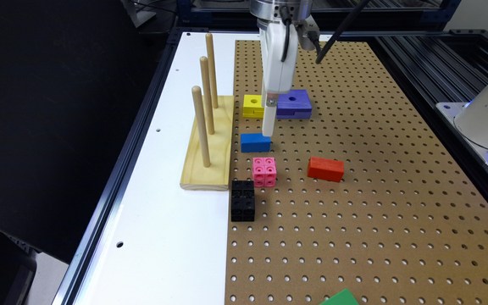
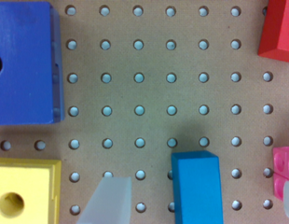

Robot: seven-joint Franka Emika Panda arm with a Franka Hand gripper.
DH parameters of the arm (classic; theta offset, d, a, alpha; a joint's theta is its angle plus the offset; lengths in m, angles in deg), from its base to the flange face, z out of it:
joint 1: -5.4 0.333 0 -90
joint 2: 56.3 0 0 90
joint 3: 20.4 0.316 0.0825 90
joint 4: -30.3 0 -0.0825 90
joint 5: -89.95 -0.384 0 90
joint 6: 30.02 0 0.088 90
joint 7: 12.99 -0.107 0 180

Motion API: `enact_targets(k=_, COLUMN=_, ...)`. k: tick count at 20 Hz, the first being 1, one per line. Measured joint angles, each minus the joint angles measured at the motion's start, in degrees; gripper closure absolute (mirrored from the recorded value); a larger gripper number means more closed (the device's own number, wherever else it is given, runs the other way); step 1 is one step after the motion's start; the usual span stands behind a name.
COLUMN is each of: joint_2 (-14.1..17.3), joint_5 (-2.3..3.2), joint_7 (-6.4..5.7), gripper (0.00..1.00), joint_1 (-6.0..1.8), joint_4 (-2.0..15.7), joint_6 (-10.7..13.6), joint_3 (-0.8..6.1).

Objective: Pick up narrow blue stick.

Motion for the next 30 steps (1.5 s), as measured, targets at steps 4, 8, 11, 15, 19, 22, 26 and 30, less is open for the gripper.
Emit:
enact_targets(k=4, joint_2=2.0, joint_5=0.1, joint_7=0.0, gripper=0.0, joint_1=0.0, joint_4=0.01, joint_6=-1.5, joint_3=0.0)
enact_targets(k=8, joint_2=4.6, joint_5=0.21, joint_7=0.0, gripper=0.0, joint_1=0.0, joint_4=0.06, joint_6=-4.4, joint_3=0.0)
enact_targets(k=11, joint_2=4.7, joint_5=0.22, joint_7=-0.03, gripper=0.0, joint_1=0.1, joint_4=0.34, joint_6=-4.6, joint_3=0.12)
enact_targets(k=15, joint_2=4.7, joint_5=0.22, joint_7=-0.04, gripper=0.0, joint_1=0.12, joint_4=0.8, joint_6=-4.6, joint_3=0.39)
enact_targets(k=19, joint_2=4.7, joint_5=0.22, joint_7=-0.04, gripper=0.0, joint_1=0.15, joint_4=0.88, joint_6=-4.6, joint_3=0.44)
enact_targets(k=22, joint_2=5.6, joint_5=0.22, joint_7=-0.04, gripper=0.0, joint_1=0.15, joint_4=0.94, joint_6=-4.9, joint_3=0.45)
enact_targets(k=26, joint_2=9.0, joint_5=0.22, joint_7=-0.03, gripper=0.0, joint_1=0.17, joint_4=1.67, joint_6=-7.4, joint_3=0.45)
enact_targets(k=30, joint_2=10.4, joint_5=0.23, joint_7=-0.03, gripper=0.0, joint_1=0.2, joint_4=3.08, joint_6=-7.6, joint_3=0.45)
